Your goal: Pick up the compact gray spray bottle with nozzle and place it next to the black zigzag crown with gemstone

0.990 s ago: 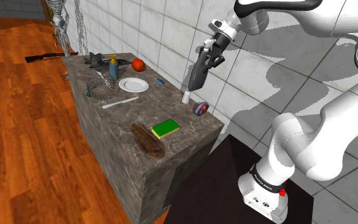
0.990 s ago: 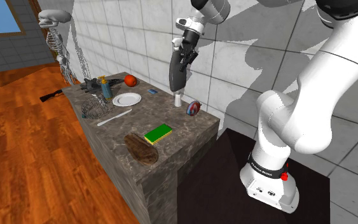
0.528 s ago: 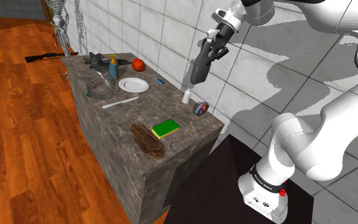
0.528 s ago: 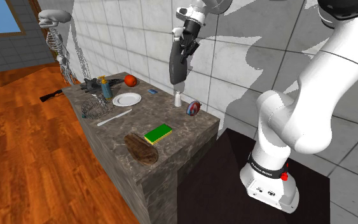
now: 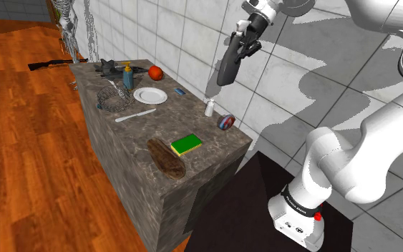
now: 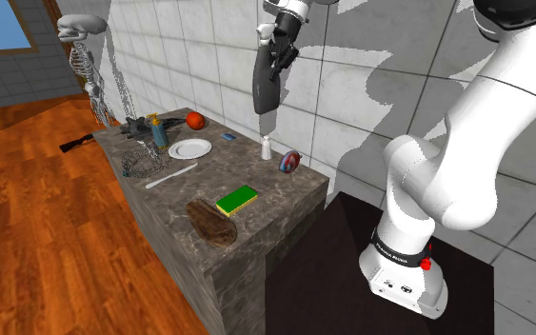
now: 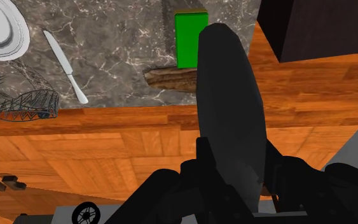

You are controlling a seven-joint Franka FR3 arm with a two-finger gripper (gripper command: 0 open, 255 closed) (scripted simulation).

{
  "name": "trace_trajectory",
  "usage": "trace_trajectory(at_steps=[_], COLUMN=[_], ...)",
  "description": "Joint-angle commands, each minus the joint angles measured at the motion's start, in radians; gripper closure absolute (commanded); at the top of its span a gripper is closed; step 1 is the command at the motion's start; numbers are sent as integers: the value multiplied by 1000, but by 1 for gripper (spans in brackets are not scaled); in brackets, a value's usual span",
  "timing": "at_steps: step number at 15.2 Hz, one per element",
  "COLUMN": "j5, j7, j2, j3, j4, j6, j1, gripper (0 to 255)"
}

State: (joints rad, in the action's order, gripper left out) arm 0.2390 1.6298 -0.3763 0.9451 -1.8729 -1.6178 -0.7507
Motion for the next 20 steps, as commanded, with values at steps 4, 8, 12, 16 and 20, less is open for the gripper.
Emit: trace_trajectory(at_steps=[4,8,12,16,20], j5=[68,185,346,499,616], j7=[2,33,82,108,96], j2=[92,237,424,604,757], j3=[33,87,125,99,38], j4=[48,96,172,272,395], j6=[-20,-53,-46,-19,2], j1=[-58,-123,-141,-90,-16], gripper=[255,255,255,255,255])
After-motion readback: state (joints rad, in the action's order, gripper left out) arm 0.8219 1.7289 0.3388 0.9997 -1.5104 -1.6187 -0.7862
